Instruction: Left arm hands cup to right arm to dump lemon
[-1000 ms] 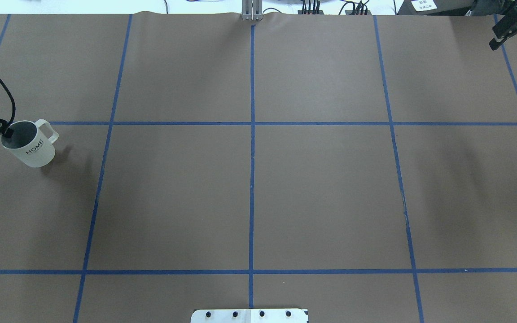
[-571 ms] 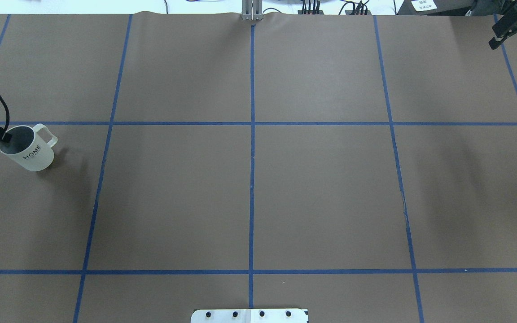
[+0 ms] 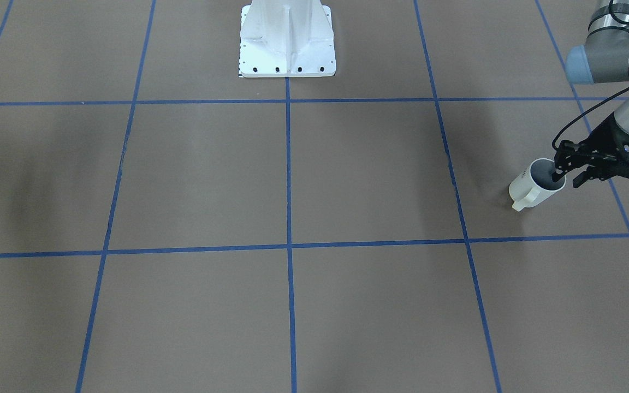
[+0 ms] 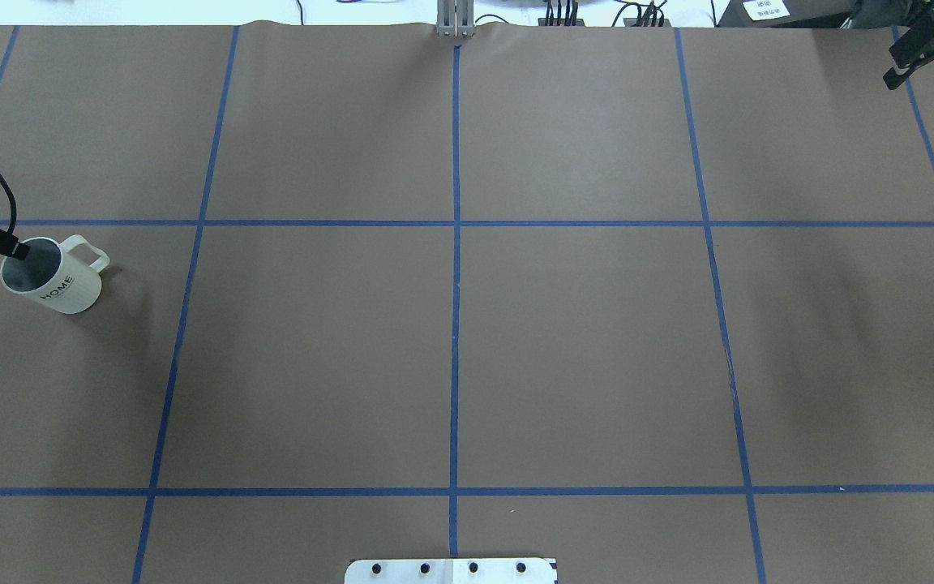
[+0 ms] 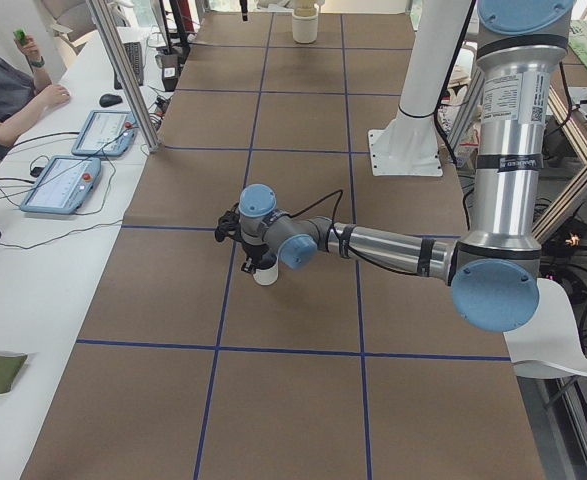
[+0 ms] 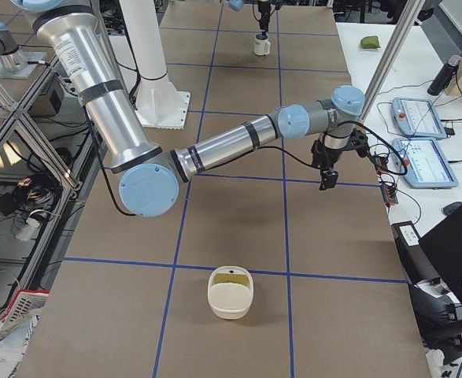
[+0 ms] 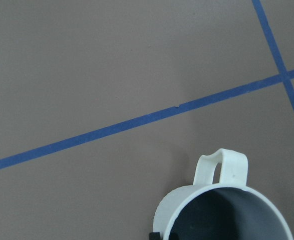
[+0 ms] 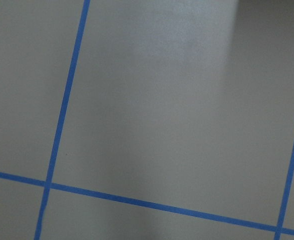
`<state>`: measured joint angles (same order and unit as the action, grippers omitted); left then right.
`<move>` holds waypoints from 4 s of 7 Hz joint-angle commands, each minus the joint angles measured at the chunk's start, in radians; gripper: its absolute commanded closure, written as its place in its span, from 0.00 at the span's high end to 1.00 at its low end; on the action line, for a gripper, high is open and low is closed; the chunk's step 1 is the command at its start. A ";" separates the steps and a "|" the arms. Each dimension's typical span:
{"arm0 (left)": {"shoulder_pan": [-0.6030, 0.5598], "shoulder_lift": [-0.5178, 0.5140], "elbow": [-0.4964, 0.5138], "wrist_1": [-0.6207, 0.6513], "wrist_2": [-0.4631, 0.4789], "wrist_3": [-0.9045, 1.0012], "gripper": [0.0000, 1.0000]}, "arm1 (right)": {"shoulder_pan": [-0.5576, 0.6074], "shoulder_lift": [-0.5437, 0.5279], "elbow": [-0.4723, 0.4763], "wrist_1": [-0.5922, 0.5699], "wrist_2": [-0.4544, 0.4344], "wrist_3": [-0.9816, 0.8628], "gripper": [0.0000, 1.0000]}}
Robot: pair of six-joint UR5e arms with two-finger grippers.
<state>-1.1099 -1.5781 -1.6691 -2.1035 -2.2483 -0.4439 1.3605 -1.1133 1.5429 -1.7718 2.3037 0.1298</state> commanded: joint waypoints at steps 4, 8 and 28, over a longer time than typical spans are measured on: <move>-0.265 -0.003 -0.018 0.369 -0.001 0.446 1.00 | 0.006 -0.036 0.000 0.000 -0.015 -0.010 1.00; -0.485 0.026 -0.012 0.563 -0.004 0.619 1.00 | 0.089 -0.179 0.014 0.014 -0.024 -0.139 1.00; -0.515 0.069 -0.024 0.551 -0.073 0.608 1.00 | 0.147 -0.477 0.134 0.129 -0.038 -0.144 1.00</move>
<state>-1.6245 -1.5095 -1.6935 -1.5524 -2.3213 0.1631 1.5089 -1.5935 1.6765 -1.6430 2.2657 -0.0148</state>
